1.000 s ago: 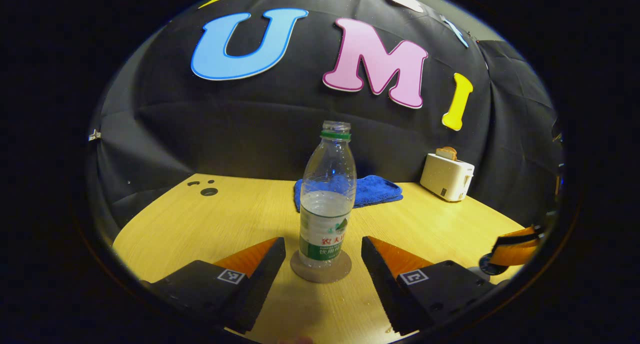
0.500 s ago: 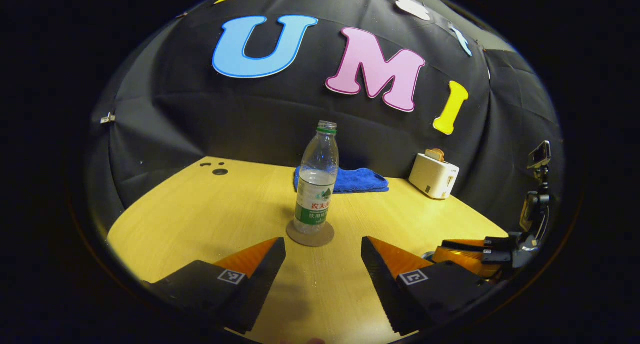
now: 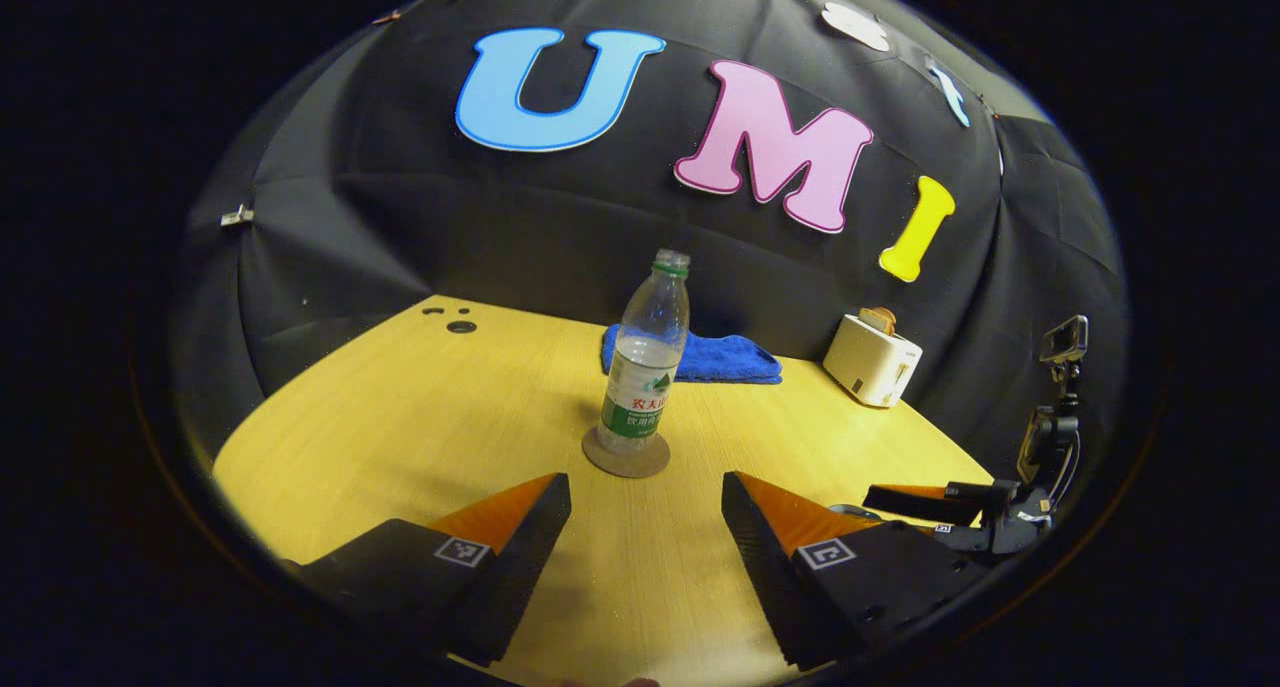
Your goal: Open the teacup lid with one hand, grasp the water bottle and pour water into the teacup with the other hand; after pouring, place the water bottle on the coaster and then close the teacup lid.
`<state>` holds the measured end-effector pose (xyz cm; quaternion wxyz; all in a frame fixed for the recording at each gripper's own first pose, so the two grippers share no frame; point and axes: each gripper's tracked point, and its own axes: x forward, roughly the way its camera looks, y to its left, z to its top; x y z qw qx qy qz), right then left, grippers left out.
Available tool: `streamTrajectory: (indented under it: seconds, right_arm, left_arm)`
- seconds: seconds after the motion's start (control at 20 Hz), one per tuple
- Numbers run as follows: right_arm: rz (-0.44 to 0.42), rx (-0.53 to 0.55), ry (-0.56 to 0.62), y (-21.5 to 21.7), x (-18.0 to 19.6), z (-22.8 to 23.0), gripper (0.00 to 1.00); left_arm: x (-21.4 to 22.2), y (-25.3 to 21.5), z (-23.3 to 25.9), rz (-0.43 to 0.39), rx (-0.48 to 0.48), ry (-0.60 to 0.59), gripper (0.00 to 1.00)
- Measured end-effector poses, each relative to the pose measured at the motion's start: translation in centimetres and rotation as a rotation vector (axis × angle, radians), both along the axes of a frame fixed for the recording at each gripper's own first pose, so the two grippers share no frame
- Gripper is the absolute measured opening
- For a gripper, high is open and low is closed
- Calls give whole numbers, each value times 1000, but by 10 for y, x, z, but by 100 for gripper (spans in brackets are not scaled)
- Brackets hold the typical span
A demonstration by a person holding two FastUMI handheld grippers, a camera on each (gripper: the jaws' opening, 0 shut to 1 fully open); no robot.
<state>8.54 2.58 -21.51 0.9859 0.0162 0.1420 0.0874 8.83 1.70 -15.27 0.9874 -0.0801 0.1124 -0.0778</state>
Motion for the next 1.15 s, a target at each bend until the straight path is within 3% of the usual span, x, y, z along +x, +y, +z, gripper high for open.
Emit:
streamTrajectory:
  seconds: [0.15, 0.4, 0.5, 0.65, 0.85, 1.15]
  right_arm:
    - [9, 8, 2, 0, -14, 40, 99]
    - [-48, -4, -78, -16, -39, 147, 99]
    - [-67, 13, -137, -22, -50, 192, 99]
    - [-102, -26, -193, -39, -71, 232, 99]
    - [-213, -52, -254, -62, -112, 248, 99]
    - [-295, 15, -196, -33, -142, 223, 99]
  left_arm:
    - [-20, 5, 41, 59, 32, -29, 95]
    - [-67, -17, 130, 162, 25, -99, 95]
    - [-88, -54, 140, 82, -3, -64, 95]
    - [-110, -65, 154, 82, 17, -78, 95]
    - [-133, -53, 169, 176, 31, -134, 95]
    - [-147, -31, 165, 152, 65, -140, 96]
